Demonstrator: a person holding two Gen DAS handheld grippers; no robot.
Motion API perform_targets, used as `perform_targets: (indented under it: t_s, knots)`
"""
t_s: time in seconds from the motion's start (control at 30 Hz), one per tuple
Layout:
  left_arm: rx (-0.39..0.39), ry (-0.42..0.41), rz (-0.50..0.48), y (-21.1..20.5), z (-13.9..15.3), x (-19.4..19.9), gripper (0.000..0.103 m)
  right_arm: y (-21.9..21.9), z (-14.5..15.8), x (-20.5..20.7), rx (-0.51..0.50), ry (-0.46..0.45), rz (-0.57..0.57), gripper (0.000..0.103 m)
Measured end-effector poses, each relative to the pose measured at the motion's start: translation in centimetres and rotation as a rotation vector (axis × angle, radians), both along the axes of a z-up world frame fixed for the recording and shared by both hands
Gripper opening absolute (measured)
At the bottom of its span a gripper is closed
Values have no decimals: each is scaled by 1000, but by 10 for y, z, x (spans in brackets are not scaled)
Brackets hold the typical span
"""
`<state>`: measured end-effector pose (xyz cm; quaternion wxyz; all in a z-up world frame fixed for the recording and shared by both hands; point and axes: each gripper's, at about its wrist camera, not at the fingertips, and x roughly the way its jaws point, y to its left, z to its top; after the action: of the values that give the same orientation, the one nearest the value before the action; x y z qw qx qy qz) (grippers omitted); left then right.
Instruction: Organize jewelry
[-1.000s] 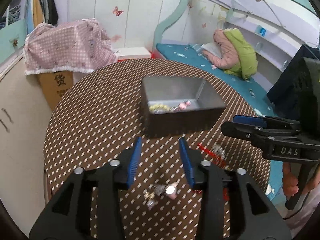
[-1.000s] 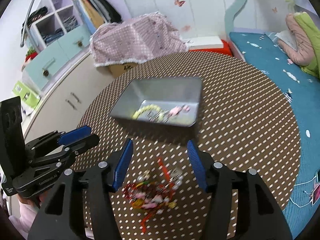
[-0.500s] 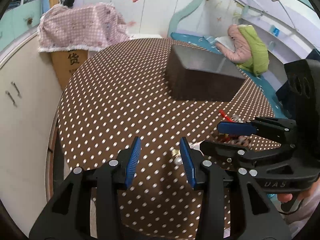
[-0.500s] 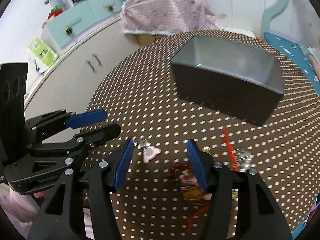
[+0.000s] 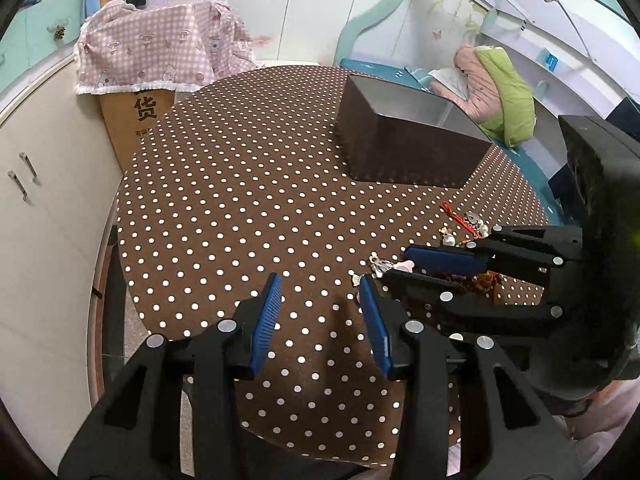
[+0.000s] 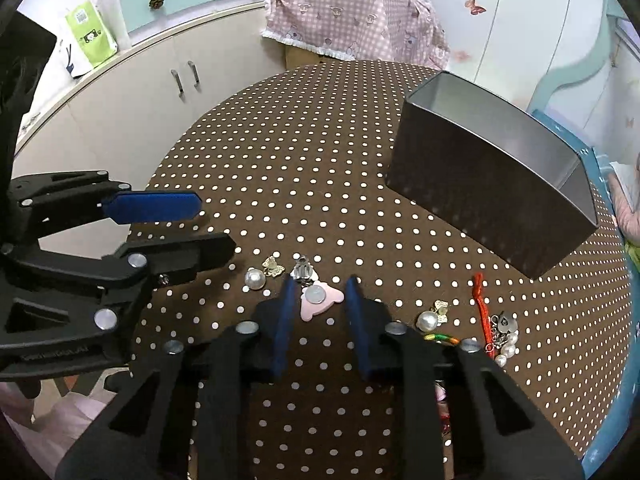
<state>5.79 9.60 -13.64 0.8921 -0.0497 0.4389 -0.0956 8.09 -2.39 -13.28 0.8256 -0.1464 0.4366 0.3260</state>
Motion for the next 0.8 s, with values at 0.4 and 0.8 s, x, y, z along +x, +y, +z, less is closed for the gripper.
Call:
perform_targets:
  t_s: [0.4,0.8]
  knots:
    - [-1,5,-69,-22,-2,-2,42,-22,13,3,72,17,-59,21]
    - [47,36,-75,-41,-16,9,12,-63,23,12,122,7,-166,21]
